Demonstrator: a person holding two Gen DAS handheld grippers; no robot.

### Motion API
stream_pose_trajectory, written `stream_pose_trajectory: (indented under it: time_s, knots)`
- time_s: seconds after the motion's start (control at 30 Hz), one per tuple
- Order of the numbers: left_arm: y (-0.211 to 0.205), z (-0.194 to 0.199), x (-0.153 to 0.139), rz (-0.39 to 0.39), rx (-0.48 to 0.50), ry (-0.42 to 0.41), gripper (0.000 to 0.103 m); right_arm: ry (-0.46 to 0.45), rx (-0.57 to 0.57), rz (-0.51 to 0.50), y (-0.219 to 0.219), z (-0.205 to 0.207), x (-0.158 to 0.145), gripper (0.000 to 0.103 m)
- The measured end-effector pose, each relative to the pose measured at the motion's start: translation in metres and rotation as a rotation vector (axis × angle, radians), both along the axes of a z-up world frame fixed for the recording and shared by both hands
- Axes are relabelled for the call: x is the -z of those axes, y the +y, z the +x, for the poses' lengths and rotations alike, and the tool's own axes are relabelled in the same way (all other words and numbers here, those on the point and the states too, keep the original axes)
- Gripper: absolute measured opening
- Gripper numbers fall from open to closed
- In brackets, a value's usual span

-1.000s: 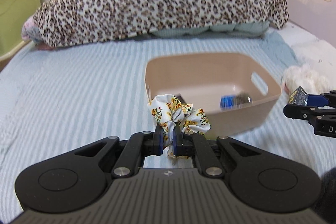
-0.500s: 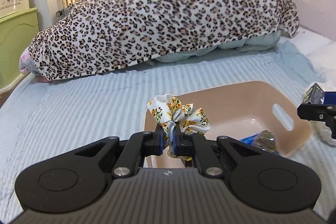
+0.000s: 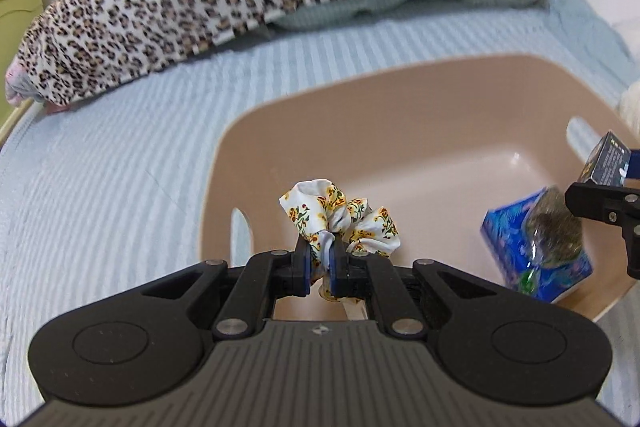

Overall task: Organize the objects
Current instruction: 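Carry both items into the basket and open both tools to drop them, then withdraw both tools toward the hair clips and green snack packet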

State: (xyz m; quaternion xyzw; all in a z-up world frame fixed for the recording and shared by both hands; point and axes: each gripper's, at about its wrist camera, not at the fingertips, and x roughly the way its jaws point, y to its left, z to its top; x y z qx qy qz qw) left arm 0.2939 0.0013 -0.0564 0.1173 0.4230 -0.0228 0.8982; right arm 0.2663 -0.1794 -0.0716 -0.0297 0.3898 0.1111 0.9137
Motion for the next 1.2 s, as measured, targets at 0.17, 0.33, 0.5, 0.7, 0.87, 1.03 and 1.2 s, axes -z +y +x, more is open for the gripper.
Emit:
stream_pose_trajectory:
  time_s: [0.17, 0.33, 0.5, 0.7, 0.87, 1.03, 1.2]
  knots:
    - [-0.001, 0.002, 0.01, 0.012, -0.003, 0.051, 0.013, 0.033, -0.014, -0.039, 0.005, 0.005, 0.012, 0.052]
    - [0.002, -0.005, -0.002, 0.0, -0.018, 0.027, 0.062, 0.006, -0.014, -0.046, 0.003, -0.004, 0.008, 0.062]
    - [0.008, -0.025, -0.032, -0.037, -0.021, -0.024, 0.085, -0.026, 0.021, -0.002, -0.006, -0.018, -0.012, 0.076]
    - [0.019, -0.057, -0.062, -0.04, -0.013, -0.087, 0.09, -0.085, 0.034, 0.039, -0.017, -0.045, -0.039, 0.094]
    - [0.031, -0.081, -0.073, -0.059, -0.021, -0.101, 0.09, -0.102, 0.018, 0.04, -0.019, -0.073, -0.049, 0.1]
    - [0.046, -0.105, -0.071, -0.095, -0.053, -0.087, 0.092, -0.101, -0.001, 0.051, -0.019, -0.099, -0.053, 0.103]
    - [0.059, -0.125, -0.055, -0.106, -0.068, -0.04, 0.092, -0.064, -0.026, 0.037, -0.018, -0.119, -0.046, 0.103]
